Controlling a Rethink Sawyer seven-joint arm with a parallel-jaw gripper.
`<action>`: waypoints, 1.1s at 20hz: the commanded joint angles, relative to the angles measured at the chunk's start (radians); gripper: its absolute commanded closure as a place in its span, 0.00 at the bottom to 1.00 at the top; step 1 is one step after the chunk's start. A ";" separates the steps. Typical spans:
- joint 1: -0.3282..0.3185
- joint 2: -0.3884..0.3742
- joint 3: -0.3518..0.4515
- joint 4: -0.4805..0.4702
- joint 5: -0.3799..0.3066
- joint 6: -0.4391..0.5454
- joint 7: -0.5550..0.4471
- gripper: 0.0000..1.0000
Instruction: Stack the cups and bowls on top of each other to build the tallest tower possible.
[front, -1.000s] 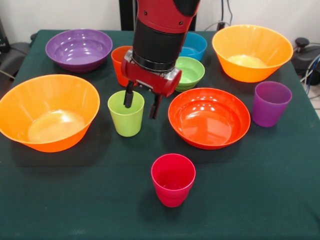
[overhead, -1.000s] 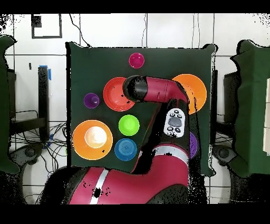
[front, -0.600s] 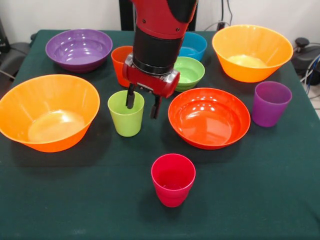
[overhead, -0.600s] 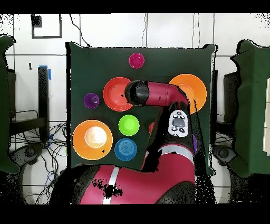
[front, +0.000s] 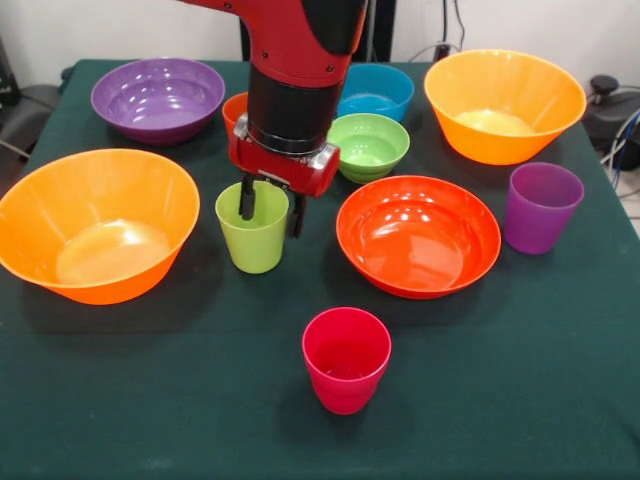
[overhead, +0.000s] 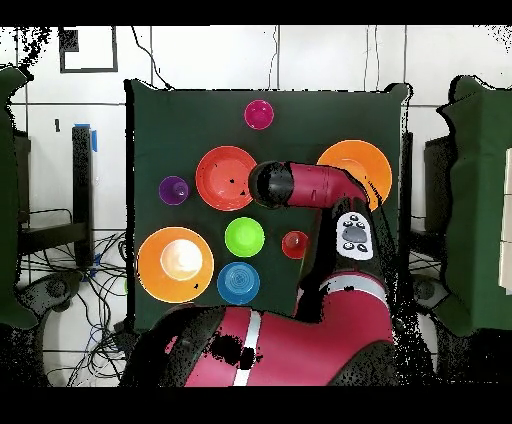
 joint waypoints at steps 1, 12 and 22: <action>-0.016 0.009 0.155 0.036 -0.113 -0.030 -0.172 0.00; -0.021 0.007 0.175 0.019 -0.152 0.008 -0.151 1.00; -0.023 -0.048 0.201 0.019 -0.194 -0.005 -0.169 1.00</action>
